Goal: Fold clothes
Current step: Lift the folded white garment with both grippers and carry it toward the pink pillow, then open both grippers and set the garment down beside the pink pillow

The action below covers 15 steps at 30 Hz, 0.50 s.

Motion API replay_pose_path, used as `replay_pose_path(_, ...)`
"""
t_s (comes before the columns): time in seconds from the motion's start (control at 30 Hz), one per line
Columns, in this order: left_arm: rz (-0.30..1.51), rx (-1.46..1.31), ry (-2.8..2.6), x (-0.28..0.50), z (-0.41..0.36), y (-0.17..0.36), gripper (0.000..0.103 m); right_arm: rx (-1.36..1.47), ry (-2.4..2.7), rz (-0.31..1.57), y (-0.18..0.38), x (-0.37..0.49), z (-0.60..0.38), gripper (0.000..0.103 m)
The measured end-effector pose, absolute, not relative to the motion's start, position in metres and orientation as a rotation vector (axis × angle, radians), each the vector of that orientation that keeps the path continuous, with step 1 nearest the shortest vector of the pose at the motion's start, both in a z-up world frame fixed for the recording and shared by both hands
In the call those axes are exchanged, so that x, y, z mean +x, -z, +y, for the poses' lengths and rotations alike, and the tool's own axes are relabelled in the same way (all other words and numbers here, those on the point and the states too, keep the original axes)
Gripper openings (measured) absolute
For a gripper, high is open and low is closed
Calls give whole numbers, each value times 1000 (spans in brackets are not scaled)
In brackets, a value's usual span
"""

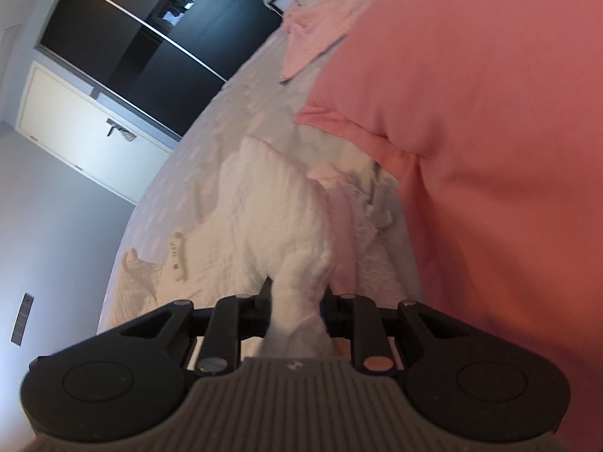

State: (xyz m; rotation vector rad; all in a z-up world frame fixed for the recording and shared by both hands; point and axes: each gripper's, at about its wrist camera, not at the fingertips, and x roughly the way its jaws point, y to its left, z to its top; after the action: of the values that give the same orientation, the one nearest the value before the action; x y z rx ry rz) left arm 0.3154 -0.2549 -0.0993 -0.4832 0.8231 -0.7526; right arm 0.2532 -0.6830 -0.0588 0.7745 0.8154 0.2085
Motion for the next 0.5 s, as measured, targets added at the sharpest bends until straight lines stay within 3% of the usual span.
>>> replay_pose_path(0.17, 831, -471, 728, 313, -256, 104, 26, 760, -162, 796, 62, 248, -678, 35)
replay_pose_path(0.2, 821, -459, 728, 310, -255, 99, 28, 736, -148, 774, 56, 243, -679, 43)
replay_pose_path(0.23, 803, -419, 722, 307, -254, 91, 38, 713, -134, 752, 49, 238, -679, 50)
replay_pose_path(0.3, 731, -334, 691, 297, -251, 72, 47, 669, -91, 697, 33, 226, -683, 51)
replay_pose_path(0.37, 653, -261, 655, 286, -248, 51, 48, 632, -46, 617, 13, 212, -685, 50)
replay_pose_path(0.5, 559, -176, 651, 263, -259, 23, 45, 526, -45, 527, -18, 202, -667, 40)
